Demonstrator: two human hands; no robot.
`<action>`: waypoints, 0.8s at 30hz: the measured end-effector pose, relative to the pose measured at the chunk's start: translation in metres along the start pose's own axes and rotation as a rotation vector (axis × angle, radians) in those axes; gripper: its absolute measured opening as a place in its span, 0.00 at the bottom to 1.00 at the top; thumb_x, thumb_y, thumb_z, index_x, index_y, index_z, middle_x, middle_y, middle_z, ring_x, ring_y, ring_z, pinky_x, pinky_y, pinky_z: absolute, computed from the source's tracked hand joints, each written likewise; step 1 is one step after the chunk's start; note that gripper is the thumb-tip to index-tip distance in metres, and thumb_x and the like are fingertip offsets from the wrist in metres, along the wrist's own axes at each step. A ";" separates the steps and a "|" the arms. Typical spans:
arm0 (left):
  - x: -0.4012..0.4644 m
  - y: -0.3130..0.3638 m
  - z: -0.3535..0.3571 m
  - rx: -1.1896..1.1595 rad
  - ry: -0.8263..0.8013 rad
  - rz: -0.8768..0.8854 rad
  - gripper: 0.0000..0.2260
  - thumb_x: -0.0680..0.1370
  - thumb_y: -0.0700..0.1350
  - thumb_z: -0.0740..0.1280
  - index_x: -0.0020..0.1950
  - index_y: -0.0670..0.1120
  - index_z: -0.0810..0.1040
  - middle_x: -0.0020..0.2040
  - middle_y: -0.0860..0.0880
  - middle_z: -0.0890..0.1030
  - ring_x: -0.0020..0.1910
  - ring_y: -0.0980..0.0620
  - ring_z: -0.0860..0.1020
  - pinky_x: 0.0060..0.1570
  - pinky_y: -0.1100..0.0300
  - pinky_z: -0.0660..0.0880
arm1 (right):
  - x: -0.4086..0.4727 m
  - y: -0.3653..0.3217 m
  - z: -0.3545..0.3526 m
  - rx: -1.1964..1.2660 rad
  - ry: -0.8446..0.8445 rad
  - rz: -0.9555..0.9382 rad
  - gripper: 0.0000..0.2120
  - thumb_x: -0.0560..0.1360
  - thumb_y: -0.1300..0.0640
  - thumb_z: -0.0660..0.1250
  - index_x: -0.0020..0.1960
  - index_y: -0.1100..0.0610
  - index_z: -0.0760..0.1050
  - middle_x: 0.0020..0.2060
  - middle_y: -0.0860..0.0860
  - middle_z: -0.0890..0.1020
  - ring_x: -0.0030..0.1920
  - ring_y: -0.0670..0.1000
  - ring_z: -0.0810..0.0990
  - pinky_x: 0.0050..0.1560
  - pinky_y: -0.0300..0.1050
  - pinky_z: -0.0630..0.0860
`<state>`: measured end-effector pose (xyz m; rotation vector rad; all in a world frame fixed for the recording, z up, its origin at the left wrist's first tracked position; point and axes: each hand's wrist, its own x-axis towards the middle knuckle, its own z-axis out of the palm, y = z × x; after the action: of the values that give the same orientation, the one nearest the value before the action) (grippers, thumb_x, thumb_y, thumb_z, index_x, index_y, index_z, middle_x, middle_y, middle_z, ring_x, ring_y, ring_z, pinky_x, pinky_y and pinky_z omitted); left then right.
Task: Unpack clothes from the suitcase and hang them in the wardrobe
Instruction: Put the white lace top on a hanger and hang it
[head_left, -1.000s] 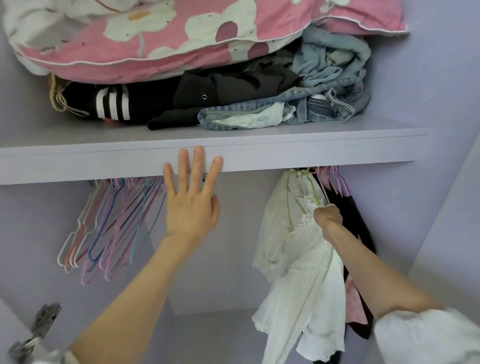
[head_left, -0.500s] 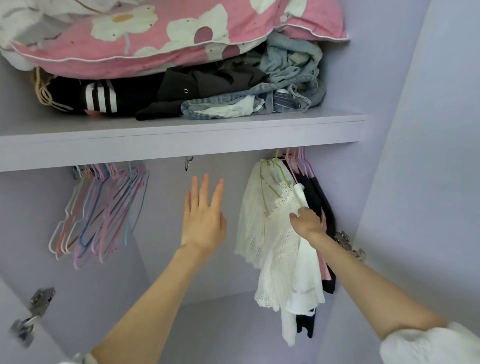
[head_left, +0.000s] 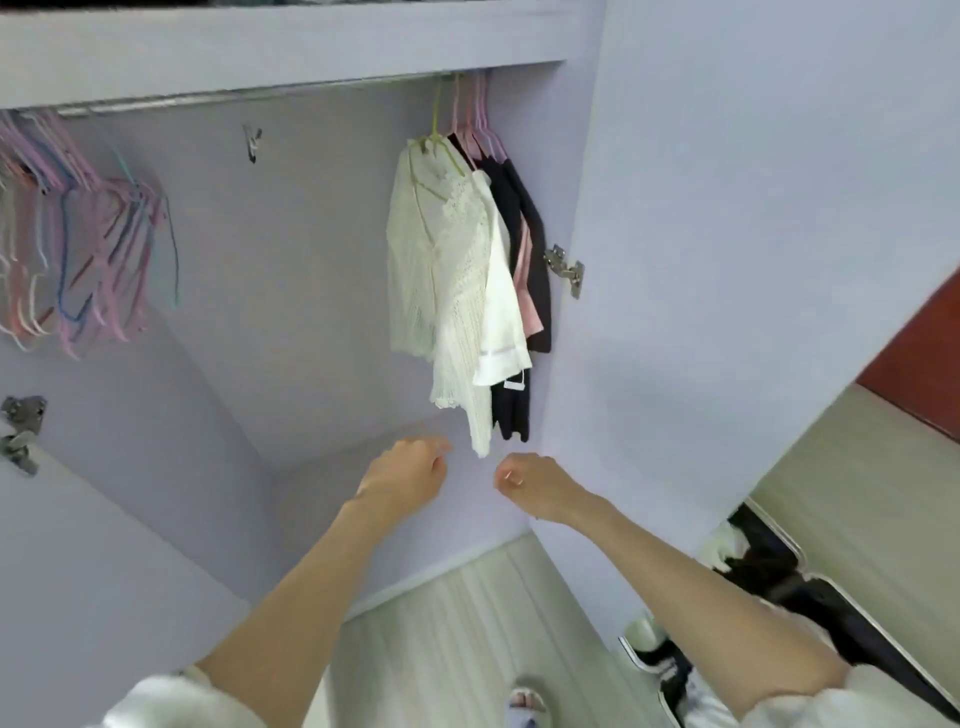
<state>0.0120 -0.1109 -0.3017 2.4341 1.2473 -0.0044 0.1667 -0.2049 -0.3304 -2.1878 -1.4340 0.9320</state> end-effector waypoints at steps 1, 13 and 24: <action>-0.006 0.006 0.012 0.003 -0.047 0.010 0.15 0.80 0.43 0.54 0.64 0.49 0.72 0.61 0.47 0.76 0.59 0.42 0.74 0.55 0.54 0.71 | -0.013 0.014 0.008 0.007 -0.035 0.035 0.13 0.79 0.54 0.57 0.60 0.57 0.73 0.58 0.52 0.77 0.57 0.54 0.77 0.50 0.42 0.73; -0.035 0.144 0.179 0.025 -0.504 0.224 0.13 0.80 0.47 0.56 0.63 0.53 0.75 0.58 0.50 0.78 0.57 0.51 0.76 0.58 0.58 0.72 | -0.145 0.225 0.009 0.137 -0.081 0.429 0.17 0.79 0.56 0.56 0.64 0.63 0.71 0.63 0.57 0.76 0.62 0.57 0.74 0.60 0.46 0.70; 0.011 0.320 0.375 -0.069 -0.741 0.242 0.14 0.81 0.47 0.56 0.65 0.52 0.72 0.60 0.48 0.77 0.56 0.49 0.76 0.53 0.59 0.73 | -0.200 0.484 -0.030 0.223 -0.039 0.721 0.19 0.79 0.53 0.57 0.68 0.58 0.67 0.61 0.55 0.77 0.57 0.53 0.76 0.49 0.41 0.71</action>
<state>0.3342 -0.4010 -0.5359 2.1759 0.6071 -0.7090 0.4575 -0.5872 -0.5416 -2.5399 -0.4859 1.2828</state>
